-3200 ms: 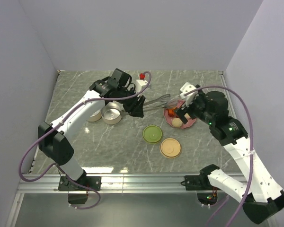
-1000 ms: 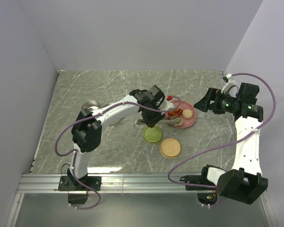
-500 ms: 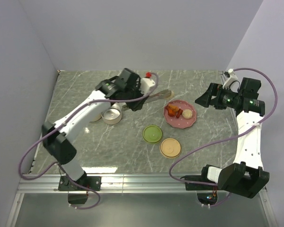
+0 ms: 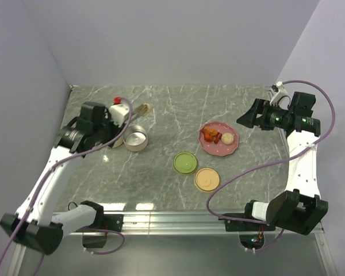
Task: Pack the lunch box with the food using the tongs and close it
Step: Place the food into the lunch box
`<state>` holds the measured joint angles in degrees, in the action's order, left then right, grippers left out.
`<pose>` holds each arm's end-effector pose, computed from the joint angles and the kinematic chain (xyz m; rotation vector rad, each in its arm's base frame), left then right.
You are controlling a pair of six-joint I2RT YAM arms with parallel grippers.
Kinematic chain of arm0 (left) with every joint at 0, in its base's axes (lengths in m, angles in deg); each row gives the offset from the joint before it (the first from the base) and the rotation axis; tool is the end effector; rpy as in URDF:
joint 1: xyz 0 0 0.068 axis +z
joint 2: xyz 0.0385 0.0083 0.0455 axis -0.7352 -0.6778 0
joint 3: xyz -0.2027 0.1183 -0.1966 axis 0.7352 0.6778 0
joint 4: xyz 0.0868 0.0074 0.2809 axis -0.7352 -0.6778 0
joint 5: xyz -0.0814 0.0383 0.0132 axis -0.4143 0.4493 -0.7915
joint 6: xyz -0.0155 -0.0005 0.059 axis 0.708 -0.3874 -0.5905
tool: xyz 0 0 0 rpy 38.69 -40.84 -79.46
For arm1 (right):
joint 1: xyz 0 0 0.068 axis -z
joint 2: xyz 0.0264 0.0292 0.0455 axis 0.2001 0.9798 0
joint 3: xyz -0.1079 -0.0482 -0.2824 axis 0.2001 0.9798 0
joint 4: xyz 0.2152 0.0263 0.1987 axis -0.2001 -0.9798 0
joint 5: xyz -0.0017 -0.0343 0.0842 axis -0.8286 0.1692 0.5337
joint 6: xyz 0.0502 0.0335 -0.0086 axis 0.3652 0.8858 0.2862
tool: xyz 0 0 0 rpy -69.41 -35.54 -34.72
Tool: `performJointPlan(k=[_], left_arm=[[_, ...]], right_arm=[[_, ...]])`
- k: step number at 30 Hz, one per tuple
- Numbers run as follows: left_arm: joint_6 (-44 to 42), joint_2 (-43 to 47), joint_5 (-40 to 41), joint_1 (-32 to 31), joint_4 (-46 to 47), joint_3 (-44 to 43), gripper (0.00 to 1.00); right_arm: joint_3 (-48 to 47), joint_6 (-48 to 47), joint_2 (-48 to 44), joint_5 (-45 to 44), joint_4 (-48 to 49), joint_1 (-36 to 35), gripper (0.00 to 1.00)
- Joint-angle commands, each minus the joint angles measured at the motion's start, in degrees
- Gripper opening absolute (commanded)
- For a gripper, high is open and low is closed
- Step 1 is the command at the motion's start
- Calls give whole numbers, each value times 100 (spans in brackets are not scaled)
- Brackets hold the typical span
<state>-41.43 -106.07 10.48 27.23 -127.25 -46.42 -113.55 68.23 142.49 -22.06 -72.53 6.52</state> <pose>0.2314 -0.0884 0.3955 0.7799 2.2156 -0.1196 0.2727 -0.0533 0.3983 -0.1218 2.1376 0.7601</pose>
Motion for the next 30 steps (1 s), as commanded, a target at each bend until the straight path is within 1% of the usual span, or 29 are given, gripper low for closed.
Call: performJointPlan(k=[1,3,4,7,11,15,16,21,24,25,26,30], left_arm=[[-357,654,429,357,-103,400,10],[-454,902,438,550,-200,595,11],[-463,1112,647,620,-296,761,12],[-463,1438,903,691,-489,1025,12],[-472,1509,1176,876,-552,1298,13],[-515,1194,1203,1218,-587,1317,14],[-568,1149,1090,1410,-595,1273,14],[-752,684,720,1912,-771,965,15],[-849,412,500,1992,-876,842,16],[-867,358,500,2149,-912,824,16],[-876,306,369,2176,-929,798,17],[-884,77,342,2203,-903,771,19]], right_arm=[[-115,-108,52,150,214,-92,100],[-89,-73,87,132,275,-154,100],[-80,-64,105,141,301,-224,100],[-27,-3,105,62,389,-365,100],[43,111,105,-79,512,-610,100],[26,164,114,-140,556,-708,100],[34,173,122,-158,574,-717,100],[87,182,105,-193,592,-743,100],[96,182,113,-193,574,-743,100],[78,165,122,-193,574,-743,100],[87,164,114,-202,574,-743,100],[70,138,131,-211,548,-743,100]])
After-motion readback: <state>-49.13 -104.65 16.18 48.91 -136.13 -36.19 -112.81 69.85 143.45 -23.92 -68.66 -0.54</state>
